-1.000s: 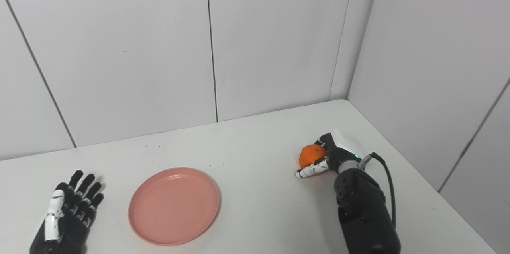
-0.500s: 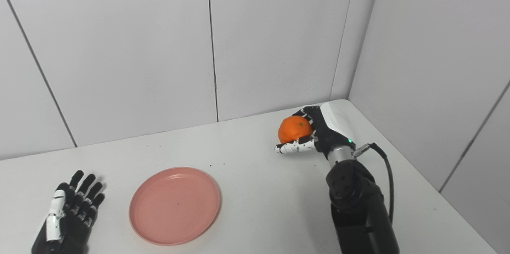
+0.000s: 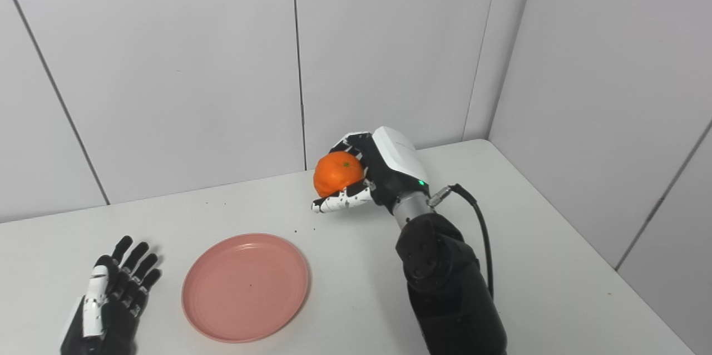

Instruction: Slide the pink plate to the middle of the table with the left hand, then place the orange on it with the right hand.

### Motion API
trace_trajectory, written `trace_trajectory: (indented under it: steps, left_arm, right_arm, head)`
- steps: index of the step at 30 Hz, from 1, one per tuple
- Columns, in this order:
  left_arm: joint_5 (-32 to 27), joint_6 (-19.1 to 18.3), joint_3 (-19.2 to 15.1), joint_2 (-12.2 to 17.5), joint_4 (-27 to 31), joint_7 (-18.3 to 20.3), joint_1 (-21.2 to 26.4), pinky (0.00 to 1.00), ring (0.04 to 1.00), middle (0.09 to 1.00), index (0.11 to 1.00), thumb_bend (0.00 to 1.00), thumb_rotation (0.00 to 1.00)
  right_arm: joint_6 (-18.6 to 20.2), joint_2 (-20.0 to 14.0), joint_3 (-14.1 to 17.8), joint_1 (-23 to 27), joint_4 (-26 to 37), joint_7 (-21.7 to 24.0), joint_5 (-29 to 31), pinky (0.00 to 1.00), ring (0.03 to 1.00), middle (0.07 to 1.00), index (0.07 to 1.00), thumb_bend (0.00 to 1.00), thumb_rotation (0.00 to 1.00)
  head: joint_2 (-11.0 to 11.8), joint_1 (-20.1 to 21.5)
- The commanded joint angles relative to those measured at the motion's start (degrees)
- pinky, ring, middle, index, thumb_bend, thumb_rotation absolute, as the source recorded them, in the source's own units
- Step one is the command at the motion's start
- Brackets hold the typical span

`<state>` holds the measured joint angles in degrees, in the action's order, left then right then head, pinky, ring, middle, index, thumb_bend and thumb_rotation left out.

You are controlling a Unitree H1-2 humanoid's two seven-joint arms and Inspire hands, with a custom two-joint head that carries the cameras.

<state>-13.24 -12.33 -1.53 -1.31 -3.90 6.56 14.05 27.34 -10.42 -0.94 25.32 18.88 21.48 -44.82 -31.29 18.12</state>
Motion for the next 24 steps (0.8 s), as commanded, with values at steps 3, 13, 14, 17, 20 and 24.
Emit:
trace_trajectory:
  steps: [3,13,14,17,20,24]
  left_arm:
    - [2.3,-0.9,1.6,-1.7,0.7,-1.6,-1.9,0.94,0.938,0.945,0.939,0.37,1.00]
    - [4.7,-1.1,3.5,-4.8,2.7,-3.7,-3.4,0.94,0.932,0.941,0.940,0.37,1.00]
    - [4.9,-1.0,3.7,-4.9,2.7,-3.9,-3.5,0.94,0.933,0.942,0.939,0.37,1.00]
    - [5.3,-0.7,4.2,-5.7,2.5,-4.4,-3.6,0.94,0.936,0.946,0.944,0.37,1.00]
    - [6.1,-0.5,4.5,-6.3,2.5,-5.0,-3.6,0.94,0.939,0.949,0.946,0.37,1.00]
    - [6.8,-0.3,4.7,-7.0,2.8,-5.5,-3.6,0.94,0.945,0.953,0.944,0.36,1.00]
  right_arm:
    - [-1.4,1.5,-2.6,3.1,-0.5,-2.3,2.1,0.35,0.409,0.465,0.484,0.51,0.14]
    - [-1.4,3.1,-9.6,3.0,-1.3,-3.0,3.4,0.36,0.414,0.466,0.484,0.52,0.14]
    - [-1.2,3.2,-10.1,2.9,-1.4,-3.1,3.1,0.36,0.416,0.466,0.485,0.52,0.14]
    - [-2.1,3.1,-12.1,2.3,-2.5,-3.7,3.1,0.35,0.419,0.471,0.485,0.52,0.14]
    - [-2.4,3.1,-13.6,2.2,-4.0,-4.3,2.9,0.33,0.409,0.468,0.484,0.52,0.14]
    - [-3.8,3.1,-15.3,2.2,-6.5,-5.7,2.9,0.28,0.368,0.439,0.483,0.52,0.14]
  head:
    - [-0.2,-3.5]
    - [0.5,-12.3]
    - [0.5,-12.3]
    - [0.7,-15.1]
    - [0.4,-16.9]
    - [0.3,-18.6]
